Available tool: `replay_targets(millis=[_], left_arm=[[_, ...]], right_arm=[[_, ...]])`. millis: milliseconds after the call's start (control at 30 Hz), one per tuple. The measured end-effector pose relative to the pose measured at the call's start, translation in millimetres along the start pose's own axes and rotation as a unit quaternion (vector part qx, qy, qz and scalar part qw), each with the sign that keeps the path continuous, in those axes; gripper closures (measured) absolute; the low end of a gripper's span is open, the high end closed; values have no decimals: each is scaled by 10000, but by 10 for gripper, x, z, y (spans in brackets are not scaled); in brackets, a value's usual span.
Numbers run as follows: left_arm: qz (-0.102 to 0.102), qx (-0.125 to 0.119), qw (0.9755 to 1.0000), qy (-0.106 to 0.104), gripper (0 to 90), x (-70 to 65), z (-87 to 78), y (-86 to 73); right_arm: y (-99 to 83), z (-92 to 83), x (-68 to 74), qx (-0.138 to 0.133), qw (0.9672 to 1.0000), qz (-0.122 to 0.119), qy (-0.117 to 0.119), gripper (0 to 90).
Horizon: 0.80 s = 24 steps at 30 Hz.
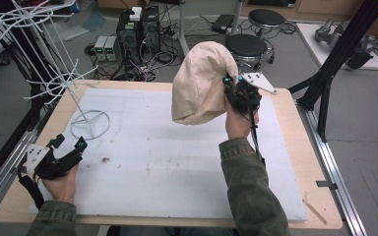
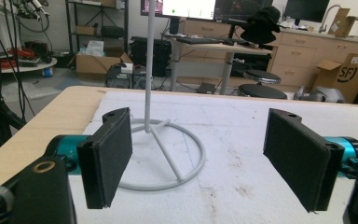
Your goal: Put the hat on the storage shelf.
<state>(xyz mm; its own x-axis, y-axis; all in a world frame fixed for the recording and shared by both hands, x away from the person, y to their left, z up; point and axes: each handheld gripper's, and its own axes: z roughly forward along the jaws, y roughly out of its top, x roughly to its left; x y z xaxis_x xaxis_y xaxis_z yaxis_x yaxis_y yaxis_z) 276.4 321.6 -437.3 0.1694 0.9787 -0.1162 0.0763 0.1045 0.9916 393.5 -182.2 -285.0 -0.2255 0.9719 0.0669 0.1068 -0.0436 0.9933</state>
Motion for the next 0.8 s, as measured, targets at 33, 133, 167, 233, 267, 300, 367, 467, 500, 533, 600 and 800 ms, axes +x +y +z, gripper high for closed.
replay_targets(millis=[33, 133, 167, 233, 267, 300, 367, 467, 500, 533, 600, 800], left_arm=[[0, -1, 10000, 2, 239, -1, 0, 0], [-15, -14, 10000, 16, 239, -6, 0, -1], [-16, -20, 10000, 17, 240, -7, 0, -2], [-21, -29, 10000, 17, 240, -10, 0, -3], [-23, -30, 10000, 12, 240, -11, 0, -2], [-24, -33, 10000, 13, 240, -12, 1, -3], [-27, -22, 10000, 10, 240, -12, 0, -2], [-30, -25, 10000, 2, 240, -10, -7, 0], [-31, -29, 10000, 2, 240, -10, -8, 1], [-30, -29, 10000, 0, 240, -8, -8, 1], [-33, -28, 10000, 3, 240, -7, -8, 1], [-66, -61, 10000, 19, 242, -5, -11, 4]], right_arm=[[16, -28, 22, -83, 10000, -27, 22, 787], [65, -130, 109, -375, 9992, -125, 99, 786], [78, -156, 131, -462, 9988, -132, 109, 786], [93, -181, 151, -563, 9982, -148, 130, 786], [107, -204, 166, -645, 9977, -151, 150, 786], [122, -226, 180, -706, 9972, -151, 170, 785], [151, -267, 202, -846, 9961, -183, 199, 785], [193, -321, 223, -1051, 9939, -256, 225, 782], [216, -339, 230, -1108, 9932, -246, 245, 782], [236, -349, 232, -1140, 9928, -243, 280, 782], [275, -366, 245, -1199, 9919, -207, 362, 782], [404, -384, 332, -1292, 9899, -192, 560, 782]])
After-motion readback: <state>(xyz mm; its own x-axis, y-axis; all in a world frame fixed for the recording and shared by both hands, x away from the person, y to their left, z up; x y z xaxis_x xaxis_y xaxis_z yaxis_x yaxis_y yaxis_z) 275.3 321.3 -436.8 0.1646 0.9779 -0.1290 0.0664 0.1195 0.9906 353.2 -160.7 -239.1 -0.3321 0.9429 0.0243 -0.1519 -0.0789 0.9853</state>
